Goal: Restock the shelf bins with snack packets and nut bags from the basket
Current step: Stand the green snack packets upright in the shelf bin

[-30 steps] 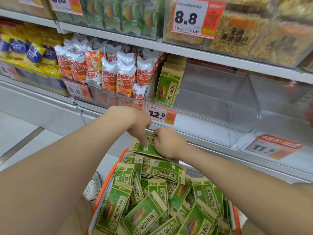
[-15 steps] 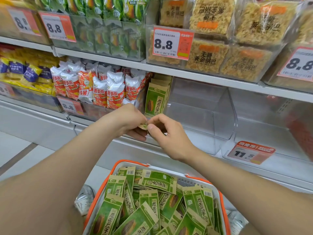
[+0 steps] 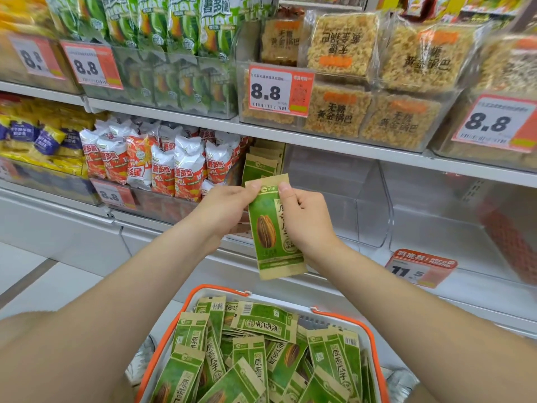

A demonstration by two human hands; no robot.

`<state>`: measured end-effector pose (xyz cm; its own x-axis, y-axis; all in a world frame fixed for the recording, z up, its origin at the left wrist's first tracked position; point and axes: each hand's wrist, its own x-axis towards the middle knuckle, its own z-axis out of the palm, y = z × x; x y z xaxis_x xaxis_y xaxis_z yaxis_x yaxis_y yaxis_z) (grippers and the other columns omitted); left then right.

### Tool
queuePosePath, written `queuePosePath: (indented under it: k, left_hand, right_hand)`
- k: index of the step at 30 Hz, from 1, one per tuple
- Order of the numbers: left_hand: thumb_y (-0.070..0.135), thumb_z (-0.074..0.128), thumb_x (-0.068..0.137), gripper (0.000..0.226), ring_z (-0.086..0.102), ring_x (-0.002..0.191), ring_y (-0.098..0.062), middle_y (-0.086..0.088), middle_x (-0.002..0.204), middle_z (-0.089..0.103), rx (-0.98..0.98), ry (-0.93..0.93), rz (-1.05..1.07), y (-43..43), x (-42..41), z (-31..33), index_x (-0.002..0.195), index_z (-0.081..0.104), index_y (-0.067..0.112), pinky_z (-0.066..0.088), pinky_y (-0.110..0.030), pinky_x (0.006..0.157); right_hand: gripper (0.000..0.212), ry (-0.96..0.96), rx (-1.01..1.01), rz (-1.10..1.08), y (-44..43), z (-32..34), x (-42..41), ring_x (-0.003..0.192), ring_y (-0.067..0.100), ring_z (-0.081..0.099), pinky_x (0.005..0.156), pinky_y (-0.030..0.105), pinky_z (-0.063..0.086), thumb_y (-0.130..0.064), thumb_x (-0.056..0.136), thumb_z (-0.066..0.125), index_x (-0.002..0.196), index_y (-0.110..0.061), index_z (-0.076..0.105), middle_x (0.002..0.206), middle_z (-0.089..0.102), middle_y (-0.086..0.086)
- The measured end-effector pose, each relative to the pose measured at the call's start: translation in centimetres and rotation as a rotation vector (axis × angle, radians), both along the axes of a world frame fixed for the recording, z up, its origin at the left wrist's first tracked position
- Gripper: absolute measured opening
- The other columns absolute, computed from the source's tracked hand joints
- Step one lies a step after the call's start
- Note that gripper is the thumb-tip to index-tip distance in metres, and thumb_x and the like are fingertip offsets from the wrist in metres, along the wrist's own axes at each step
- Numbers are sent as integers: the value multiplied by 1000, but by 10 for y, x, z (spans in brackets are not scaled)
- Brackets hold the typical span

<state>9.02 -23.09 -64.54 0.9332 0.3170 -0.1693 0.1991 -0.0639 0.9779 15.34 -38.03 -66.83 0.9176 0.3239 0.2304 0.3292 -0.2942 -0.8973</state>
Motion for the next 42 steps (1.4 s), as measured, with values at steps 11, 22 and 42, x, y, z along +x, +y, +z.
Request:
queuePosePath:
  k: [11,22,42]
  left_hand:
    - [28,65,104,24,79,86,-27,-13,95,80,116,-246,69,0,-1,11,105,77,7,65,-38,71]
    - [19,71,100,14,79,88,-21,-7,94,81,76,-293,71,0,4,11,108,76,9,65,-35,77]
    - [9,57,92,21,63,105,-32,-8,110,67,1158,75,-13,44,8,1,90,67,26,56,-50,92]
  right_hand:
    - [31,77,118,61,4,20,2,82,27,77,79,46,62,-29,103,64,84,-10,80,80,79,4]
    - [8,235,247,145,1,27,17,88,24,77,84,36,63,-10,97,72,95,-4,76,94,80,15]
    - [18,-356,-189,54,2,4,54,100,25,62,86,43,54,-25,104,58,122,-26,58,104,72,-8]
